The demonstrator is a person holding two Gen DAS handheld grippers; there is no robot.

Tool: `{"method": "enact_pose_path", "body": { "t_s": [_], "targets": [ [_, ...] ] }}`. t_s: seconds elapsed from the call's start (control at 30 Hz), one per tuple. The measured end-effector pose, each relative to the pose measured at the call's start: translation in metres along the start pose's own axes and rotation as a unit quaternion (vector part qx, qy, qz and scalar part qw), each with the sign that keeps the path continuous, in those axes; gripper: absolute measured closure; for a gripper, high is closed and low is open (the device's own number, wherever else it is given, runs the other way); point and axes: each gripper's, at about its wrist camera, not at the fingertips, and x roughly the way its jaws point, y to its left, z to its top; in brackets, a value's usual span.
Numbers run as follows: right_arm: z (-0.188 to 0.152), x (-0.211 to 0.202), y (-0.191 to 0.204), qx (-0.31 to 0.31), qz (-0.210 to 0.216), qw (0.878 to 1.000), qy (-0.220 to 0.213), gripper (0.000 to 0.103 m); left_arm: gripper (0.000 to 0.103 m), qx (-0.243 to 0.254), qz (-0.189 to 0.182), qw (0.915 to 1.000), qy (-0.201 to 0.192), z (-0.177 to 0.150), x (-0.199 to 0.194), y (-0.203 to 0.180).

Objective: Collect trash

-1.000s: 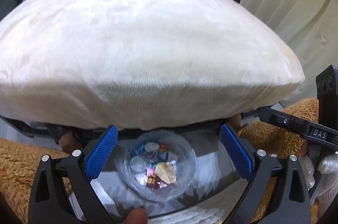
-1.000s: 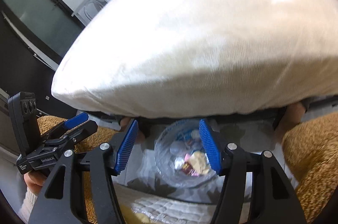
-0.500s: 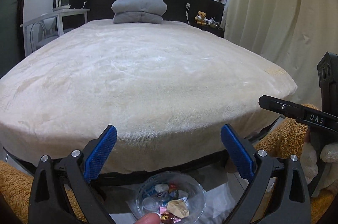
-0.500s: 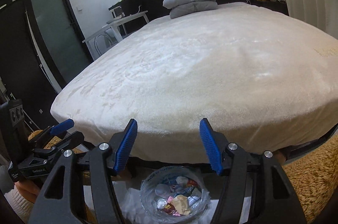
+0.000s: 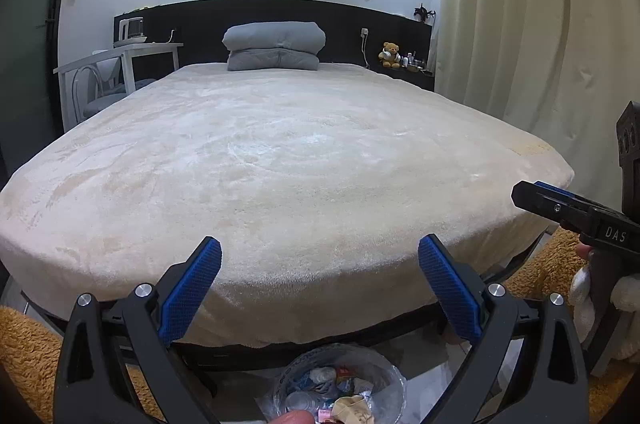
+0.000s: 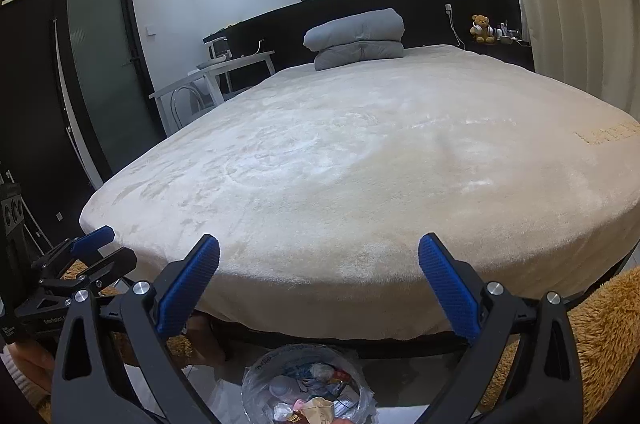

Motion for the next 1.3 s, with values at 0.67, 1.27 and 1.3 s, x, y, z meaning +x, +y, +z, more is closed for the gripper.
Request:
{"method": "enact_pose_path", "body": {
  "t_s": [0.67, 1.27, 1.3],
  "targets": [
    [-0.0009, -0.0049, 0.007, -0.041, -0.029, 0.998, -0.03, 0.005, 0.007, 0.001, 0.002, 1.0, -0.008, 0.0002, -0.0017, 0.0024],
    [-0.0024, -0.0018, 0.0063, -0.044, -0.025, 0.998, -0.022, 0.005, 0.007, 0.002, 0.002, 0.9999, -0.013, 0.0006, -0.0047, 0.0026],
    [-0.0023, -0.0018, 0.0063, -0.044, -0.024, 0.998, -0.023, 0.005, 0.007, 0.001, 0.001, 0.9999, -0.013, 0.0007, -0.0047, 0.0026]
  ]
}}
